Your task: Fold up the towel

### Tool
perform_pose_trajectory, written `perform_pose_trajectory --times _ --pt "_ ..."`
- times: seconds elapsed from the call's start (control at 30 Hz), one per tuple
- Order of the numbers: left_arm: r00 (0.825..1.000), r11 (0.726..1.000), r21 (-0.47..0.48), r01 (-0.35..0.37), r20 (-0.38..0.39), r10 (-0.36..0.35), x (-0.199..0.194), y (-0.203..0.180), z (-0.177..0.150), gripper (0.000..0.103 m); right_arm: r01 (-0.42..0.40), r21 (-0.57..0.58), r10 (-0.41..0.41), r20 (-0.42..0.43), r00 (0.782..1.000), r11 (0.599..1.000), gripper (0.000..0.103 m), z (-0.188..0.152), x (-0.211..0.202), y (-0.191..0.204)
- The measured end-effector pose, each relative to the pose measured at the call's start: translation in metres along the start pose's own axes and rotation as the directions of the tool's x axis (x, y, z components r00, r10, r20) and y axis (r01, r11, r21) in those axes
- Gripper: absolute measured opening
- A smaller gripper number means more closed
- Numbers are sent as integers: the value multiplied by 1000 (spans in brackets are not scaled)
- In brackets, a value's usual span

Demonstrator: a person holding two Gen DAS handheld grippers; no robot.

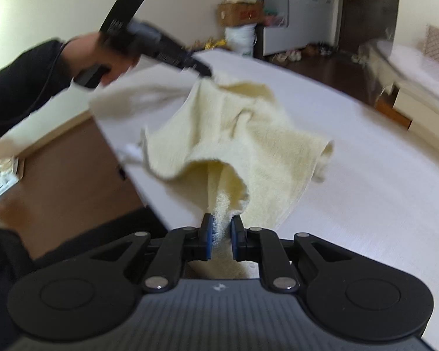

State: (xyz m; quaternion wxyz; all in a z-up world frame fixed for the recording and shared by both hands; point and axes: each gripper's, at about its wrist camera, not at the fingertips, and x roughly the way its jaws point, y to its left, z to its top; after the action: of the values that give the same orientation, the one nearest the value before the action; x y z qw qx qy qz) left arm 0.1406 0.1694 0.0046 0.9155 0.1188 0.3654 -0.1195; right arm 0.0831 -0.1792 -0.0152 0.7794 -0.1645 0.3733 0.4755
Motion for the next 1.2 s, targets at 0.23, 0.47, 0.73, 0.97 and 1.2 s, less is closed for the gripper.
perform_pose_trajectory --times 0.23,0.47,0.73,0.97,1.2 --pt "1000 998 62 -6 -16 7 5 -10 0 16 -55 110 41 123 992 992 38 9 -27 -14" --pt "1000 969 248 0 19 -5 10 -33 9 36 19 264 -82 229 970 964 51 33 -25 -65" --pt "1000 933 361 -6 21 -2 25 -47 21 8 87 281 -144 191 971 956 55 43 4 -83" --pt "998 974 221 -54 55 43 33 -14 32 7 146 353 -226 196 954 924 55 44 26 -102" --pt "998 975 216 -56 35 49 40 -15 22 7 165 287 -213 145 966 944 55 58 58 -103"
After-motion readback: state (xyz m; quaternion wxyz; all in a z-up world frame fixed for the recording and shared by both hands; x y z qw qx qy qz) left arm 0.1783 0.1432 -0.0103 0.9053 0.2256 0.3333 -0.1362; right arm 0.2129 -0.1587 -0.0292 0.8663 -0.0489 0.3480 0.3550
